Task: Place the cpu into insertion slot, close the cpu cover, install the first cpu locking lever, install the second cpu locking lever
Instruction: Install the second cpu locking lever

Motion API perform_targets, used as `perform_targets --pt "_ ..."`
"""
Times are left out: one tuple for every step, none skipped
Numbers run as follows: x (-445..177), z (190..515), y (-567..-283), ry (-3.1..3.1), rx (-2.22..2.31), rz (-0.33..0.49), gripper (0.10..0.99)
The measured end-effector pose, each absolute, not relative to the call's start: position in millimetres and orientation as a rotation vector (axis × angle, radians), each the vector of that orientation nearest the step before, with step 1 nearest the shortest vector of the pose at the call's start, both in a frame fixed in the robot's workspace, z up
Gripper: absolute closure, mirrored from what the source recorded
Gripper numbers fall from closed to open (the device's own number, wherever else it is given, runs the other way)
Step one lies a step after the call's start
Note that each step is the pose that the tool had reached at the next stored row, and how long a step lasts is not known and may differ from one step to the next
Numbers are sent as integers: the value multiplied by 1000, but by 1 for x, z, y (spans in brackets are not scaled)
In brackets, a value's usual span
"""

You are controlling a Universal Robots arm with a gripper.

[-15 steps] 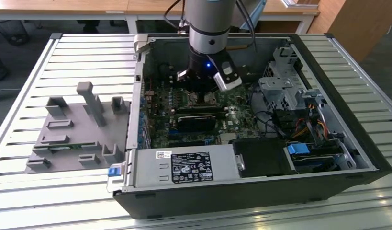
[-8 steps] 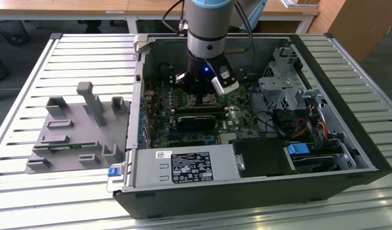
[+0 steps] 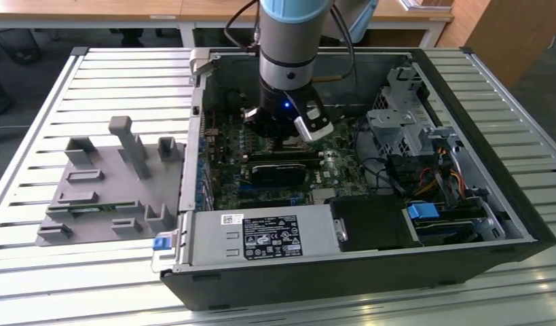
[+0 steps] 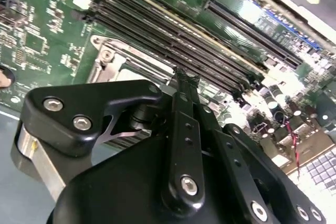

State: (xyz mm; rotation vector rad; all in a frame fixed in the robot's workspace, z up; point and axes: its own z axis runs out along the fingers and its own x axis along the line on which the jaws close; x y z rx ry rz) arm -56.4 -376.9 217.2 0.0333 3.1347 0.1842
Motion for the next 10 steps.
perform_targets --pt "-58 217 -377 3135 33 188 980" --pt "-59 216 -377 3134 31 193 980" --pt "-61 215 -377 3134 30 197 980" --pt "-62 213 -377 3134 29 202 980" --pt "-62 212 -377 3134 27 206 980" --pt "-62 210 -377 3134 25 210 980" --pt "-62 208 -377 3133 24 213 980" --pt "-62 207 -377 3133 24 217 980" --pt "-62 207 -378 3133 23 221 980" --pt "-62 206 -379 3133 23 229 980"
